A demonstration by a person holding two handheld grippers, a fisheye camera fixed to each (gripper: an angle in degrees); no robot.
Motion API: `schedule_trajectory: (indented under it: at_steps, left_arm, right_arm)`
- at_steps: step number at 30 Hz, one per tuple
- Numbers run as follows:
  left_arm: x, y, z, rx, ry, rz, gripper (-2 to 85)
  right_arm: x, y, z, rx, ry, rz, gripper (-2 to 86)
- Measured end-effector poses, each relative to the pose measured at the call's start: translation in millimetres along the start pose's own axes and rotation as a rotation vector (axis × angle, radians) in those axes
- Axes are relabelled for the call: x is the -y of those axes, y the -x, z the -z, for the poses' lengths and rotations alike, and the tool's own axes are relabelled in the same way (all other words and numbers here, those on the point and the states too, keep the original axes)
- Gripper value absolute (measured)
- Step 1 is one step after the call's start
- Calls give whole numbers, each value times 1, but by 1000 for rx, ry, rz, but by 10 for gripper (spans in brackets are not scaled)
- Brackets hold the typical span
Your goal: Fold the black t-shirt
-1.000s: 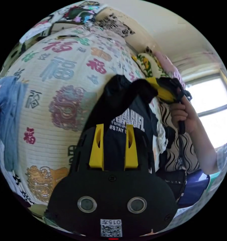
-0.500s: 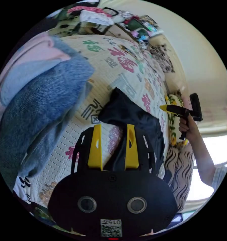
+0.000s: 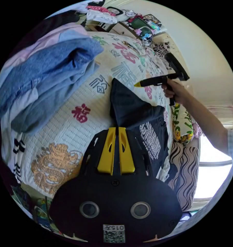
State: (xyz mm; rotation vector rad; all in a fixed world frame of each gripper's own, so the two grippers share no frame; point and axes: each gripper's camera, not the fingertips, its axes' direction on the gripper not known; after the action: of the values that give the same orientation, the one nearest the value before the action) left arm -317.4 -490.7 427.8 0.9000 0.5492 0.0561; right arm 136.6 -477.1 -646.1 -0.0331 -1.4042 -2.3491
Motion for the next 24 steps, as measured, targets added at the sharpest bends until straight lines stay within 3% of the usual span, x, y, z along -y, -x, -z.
schedule_trajectory:
  at_steps: [5,8,11,18,24]
  left_arm:
    - [-1,4,-8,-1,28,18,-3]
    - [8,-3,-6,4,25,-15,-4]
    - [25,-17,3,18,-15,-64,-4]
    - [125,-70,9,114,-222,-213,-3]
    - [189,-105,-55,370,-116,-231,-2]
  right_arm:
    - [50,43,-31,-228,130,127,107]
    - [62,64,-40,-390,199,222,30]
    - [61,68,-17,-422,147,228,-6]
    - [59,10,92,-400,-134,-56,-9]
    - [57,-20,73,-336,-131,-212,17]
